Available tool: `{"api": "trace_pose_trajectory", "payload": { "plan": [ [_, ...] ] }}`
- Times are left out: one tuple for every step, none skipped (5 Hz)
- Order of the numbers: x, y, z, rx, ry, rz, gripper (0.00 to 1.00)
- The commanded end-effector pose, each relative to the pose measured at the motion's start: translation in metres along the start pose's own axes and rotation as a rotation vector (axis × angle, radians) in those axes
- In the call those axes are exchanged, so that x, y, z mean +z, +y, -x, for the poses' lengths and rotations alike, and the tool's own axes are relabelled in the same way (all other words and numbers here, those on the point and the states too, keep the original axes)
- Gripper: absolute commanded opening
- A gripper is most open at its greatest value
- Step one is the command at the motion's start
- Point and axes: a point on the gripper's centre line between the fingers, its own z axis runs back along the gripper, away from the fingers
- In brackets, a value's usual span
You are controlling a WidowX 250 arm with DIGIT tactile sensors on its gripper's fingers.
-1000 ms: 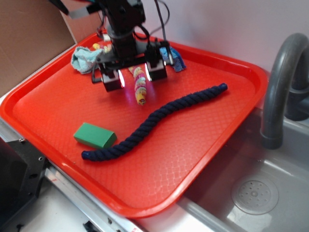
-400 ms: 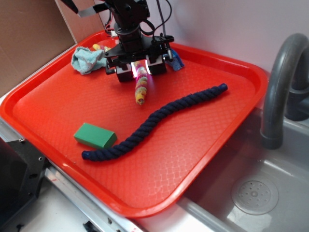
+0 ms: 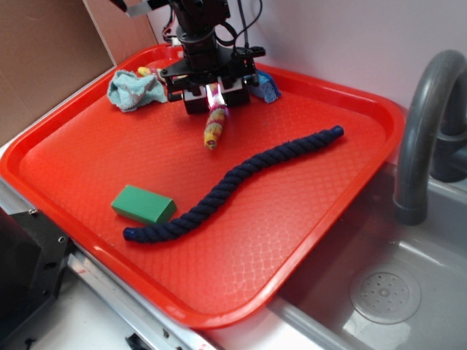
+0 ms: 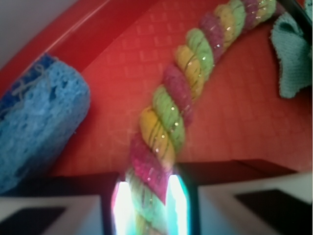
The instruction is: Grab the multicolored rope.
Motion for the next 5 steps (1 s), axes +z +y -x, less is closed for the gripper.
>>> {"api": "trace_pose_trajectory", "payload": {
  "plan": [
    [0.094, 0.022, -0.027, -0.417, 0.109, 0.113, 0.00],
    [0.137, 0.039, -0.016, -0.606, 0.099, 0.126, 0.00],
    [0.168, 0.066, -0.008, -0.658, 0.075, 0.195, 0.00],
    [0.184, 0.086, -0.005, -0.634, 0.058, 0.229, 0.00],
    [0.185, 0.085, 0.003, -0.633, 0.070, 0.206, 0.00]
  ]
}}
